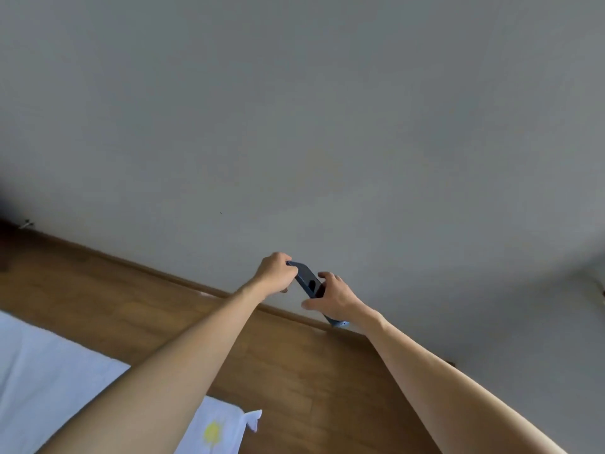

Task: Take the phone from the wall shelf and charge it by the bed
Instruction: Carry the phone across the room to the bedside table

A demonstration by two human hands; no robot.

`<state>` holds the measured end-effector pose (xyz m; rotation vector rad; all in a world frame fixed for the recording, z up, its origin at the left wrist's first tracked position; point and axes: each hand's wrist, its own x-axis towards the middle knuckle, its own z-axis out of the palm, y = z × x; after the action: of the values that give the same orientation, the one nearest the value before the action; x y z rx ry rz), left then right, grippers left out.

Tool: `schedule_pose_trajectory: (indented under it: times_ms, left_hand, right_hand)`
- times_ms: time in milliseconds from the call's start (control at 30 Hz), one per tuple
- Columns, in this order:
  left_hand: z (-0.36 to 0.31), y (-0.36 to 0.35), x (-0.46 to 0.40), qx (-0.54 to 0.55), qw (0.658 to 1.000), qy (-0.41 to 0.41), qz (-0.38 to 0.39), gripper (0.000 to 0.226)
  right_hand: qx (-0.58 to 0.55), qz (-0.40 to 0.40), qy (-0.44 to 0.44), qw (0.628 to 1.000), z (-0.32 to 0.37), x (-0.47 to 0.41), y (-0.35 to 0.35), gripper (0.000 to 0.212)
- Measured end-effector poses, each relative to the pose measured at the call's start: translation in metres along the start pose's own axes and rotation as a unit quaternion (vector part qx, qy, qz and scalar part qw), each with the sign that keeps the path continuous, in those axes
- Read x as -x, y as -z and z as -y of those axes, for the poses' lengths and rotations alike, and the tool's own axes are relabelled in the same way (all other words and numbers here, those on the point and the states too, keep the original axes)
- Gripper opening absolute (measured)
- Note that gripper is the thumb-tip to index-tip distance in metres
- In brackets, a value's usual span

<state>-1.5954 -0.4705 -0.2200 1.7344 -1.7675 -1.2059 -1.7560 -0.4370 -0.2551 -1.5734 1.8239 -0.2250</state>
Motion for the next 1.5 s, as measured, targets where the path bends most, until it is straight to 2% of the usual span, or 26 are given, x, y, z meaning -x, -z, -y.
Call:
schedule_pose_trajectory:
  times_ms: [167, 333, 400, 533, 733, 900, 1000, 1100, 1200, 1367, 1500]
  left_hand:
    - [0.002, 0.04, -0.077, 0.097, 0.993, 0.052, -0.05, 0.011]
    - [0.016, 0.085, -0.154, 0.191, 0.965, 0.128, -0.127, 0.017]
    - [0.022, 0.105, -0.18, 0.256, 0.936, 0.159, -0.18, 0.014]
    - [0.034, 0.149, -0.209, 0.342, 0.87, 0.211, -0.285, 0.017]
    - [0.069, 0.228, -0.219, 0.4, 0.795, 0.241, -0.386, 0.005]
    - [0.121, 0.287, -0.229, 0.397, 0.758, 0.276, -0.437, 0.024]
    - [0.158, 0.328, -0.246, 0.389, 0.748, 0.286, -0.455, 0.023]
    - [0.191, 0.378, -0.261, 0.388, 0.744, 0.291, -0.459, 0.023]
    - [0.218, 0.434, -0.267, 0.391, 0.743, 0.29, -0.459, 0.021]
    - [0.258, 0.528, -0.276, 0.395, 0.729, 0.278, -0.485, 0.01]
    - [0.302, 0.586, -0.287, 0.394, 0.716, 0.287, -0.499, 0.018]
  right_hand:
    - [0.032, 0.036, 0.035, 0.998, 0.038, -0.097, 0.013, 0.093]
    - [0.08, 0.087, 0.1, 0.988, 0.085, -0.201, 0.02, 0.078]
    - [0.097, 0.109, 0.129, 0.981, 0.11, -0.24, 0.025, 0.076]
    - [0.125, 0.155, 0.212, 0.957, 0.169, -0.299, 0.028, 0.044]
    - [0.148, 0.203, 0.321, 0.913, 0.264, -0.345, 0.003, 0.036]
    - [0.186, 0.225, 0.371, 0.882, 0.339, -0.379, -0.042, 0.041]
    - [0.208, 0.241, 0.38, 0.869, 0.386, -0.406, -0.073, 0.043]
    - [0.217, 0.251, 0.381, 0.863, 0.439, -0.433, -0.101, 0.029]
    - [0.215, 0.256, 0.38, 0.862, 0.498, -0.454, -0.125, 0.028]
    - [0.209, 0.245, 0.416, 0.85, 0.593, -0.485, -0.162, 0.042]
    - [0.218, 0.254, 0.453, 0.826, 0.659, -0.517, -0.204, 0.048]
